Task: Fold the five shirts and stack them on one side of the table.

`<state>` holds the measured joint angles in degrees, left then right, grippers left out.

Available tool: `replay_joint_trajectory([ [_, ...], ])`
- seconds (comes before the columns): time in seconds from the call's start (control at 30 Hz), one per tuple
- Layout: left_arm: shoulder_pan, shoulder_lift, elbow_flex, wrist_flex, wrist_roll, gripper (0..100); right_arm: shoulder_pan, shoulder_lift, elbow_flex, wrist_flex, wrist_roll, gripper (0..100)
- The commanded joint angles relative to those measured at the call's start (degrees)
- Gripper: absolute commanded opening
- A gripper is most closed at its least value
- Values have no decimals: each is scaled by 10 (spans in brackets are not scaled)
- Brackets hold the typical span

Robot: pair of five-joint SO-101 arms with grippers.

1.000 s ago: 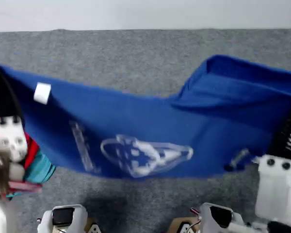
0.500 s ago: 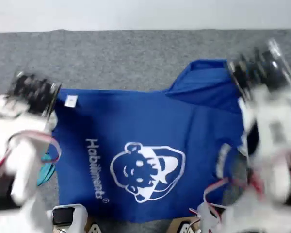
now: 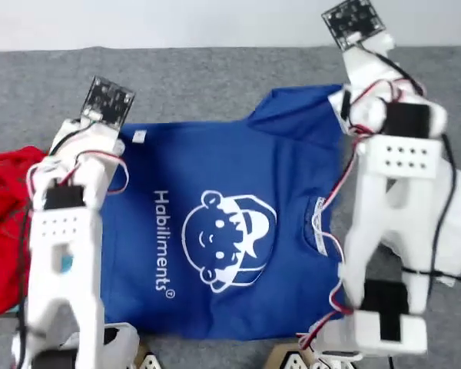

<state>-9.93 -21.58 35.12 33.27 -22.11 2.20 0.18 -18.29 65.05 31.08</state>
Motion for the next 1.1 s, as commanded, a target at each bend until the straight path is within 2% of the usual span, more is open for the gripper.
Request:
replay_joint_trajectory([
  [0.0, 3, 100, -115, -46, -7, 6, -13, 29, -5, -117, -3, 10],
  [0.2, 3, 273, -341, -47, -7, 6, -35, 71, -5, -303, 4, 10],
  [0.43, 4, 400, -526, -45, -8, 6, -43, 101, -5, -425, 66, 10],
  [0.63, 18, 439, -575, -20, -10, 6, -42, 114, -6, -444, 87, 10],
  [0.83, 25, 456, -618, -39, -10, 6, -42, 126, -6, -553, 87, 10],
  [1.07, 19, 459, -626, -36, -10, 6, -62, 130, -6, -600, 88, 10],
])
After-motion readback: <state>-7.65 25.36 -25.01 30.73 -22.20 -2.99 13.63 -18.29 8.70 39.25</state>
